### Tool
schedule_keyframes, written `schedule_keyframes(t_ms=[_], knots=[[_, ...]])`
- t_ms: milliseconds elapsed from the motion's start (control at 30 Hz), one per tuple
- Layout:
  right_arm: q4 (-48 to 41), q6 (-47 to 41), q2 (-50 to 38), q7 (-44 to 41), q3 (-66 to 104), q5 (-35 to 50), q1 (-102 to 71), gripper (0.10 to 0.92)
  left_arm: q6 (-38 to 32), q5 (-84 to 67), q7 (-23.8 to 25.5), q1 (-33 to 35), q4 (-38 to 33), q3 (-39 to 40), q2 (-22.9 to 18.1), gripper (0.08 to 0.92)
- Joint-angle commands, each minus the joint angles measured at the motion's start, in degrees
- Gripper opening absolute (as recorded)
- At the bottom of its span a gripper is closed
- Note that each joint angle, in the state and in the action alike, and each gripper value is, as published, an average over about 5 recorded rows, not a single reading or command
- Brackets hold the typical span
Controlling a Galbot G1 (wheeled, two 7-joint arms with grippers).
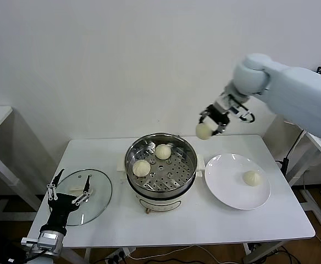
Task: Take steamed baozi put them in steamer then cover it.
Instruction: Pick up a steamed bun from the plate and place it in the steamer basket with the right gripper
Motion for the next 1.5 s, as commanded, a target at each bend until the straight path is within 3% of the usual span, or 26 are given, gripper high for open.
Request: schedule_keyframes(t_ms=[33,233,633,1367,1500], knots=[[2.6,14.1,11.3,6.1,-4.3,-9.8,-0.4,0.636,-0.1,-0.1,0.1,-0.2,0.7,-0.2,0.1,0.823],[4.4,17.4,12.9,9.5,-6.5,-13.0,-3.2,0.638,-0.2,-0.3,0.3,-0.4,1.6,-1.0,0.3,0.823],[9.7,18.3,13.7,10.7,-9.5,-11.4,-2.7,0.641,-0.1,-0.3,0.4,-1.0,2.3,-0.9,0.4,0.823],[3.1,17.2,17.6,9.1,-11.1,-13.0,-9.1,0.645,-0.5,-0.4,0.6,-0.6,2.2,-2.0,0.5,0.823],[3.3,16.8,17.4,8.3,-10.6,-12.8,-9.1,0.675,-0.5,-0.4,0.6,-0.6,2.1,-2.0,0.4,0.823]])
